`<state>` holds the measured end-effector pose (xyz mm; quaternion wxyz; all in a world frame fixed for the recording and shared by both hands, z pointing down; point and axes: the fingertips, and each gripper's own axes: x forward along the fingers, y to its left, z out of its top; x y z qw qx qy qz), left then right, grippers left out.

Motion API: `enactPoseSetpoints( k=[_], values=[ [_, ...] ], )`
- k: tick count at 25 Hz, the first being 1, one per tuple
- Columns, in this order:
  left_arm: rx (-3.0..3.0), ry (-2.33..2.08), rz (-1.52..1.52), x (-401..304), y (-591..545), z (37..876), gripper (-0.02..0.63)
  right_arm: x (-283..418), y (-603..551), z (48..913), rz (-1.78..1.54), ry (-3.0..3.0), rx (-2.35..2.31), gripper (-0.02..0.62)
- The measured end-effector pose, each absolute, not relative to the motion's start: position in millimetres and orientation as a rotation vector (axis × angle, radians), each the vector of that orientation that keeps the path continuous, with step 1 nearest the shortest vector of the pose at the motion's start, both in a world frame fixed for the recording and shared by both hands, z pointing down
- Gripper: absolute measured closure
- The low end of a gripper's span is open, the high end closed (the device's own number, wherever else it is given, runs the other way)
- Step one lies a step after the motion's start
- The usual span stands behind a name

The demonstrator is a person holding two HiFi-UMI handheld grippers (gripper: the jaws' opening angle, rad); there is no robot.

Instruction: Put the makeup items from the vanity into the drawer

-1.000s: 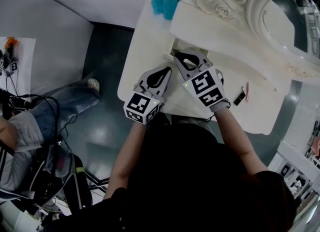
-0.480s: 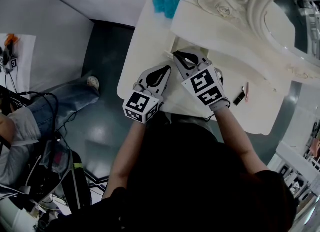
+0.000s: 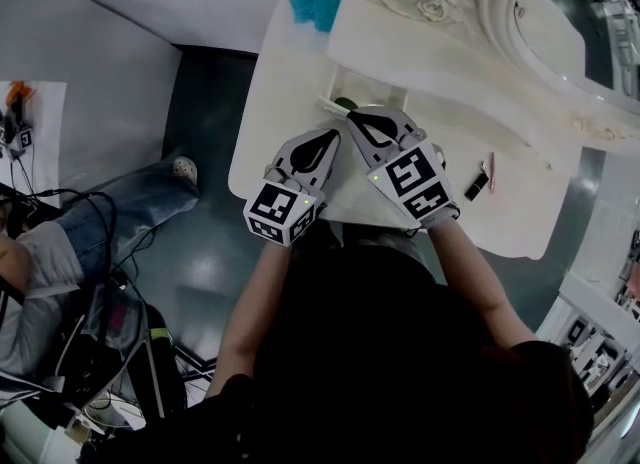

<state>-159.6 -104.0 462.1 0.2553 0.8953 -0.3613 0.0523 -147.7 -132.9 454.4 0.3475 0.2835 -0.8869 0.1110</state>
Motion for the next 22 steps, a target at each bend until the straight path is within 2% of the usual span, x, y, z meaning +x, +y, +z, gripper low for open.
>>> enactPoseSetpoints(
  k=[22],
  values=[
    [2.543, -0.740, 0.196, -102, -84, 458, 0.595, -91, -77, 453, 0.463, -2.303, 0.957, 0.574]
  ],
)
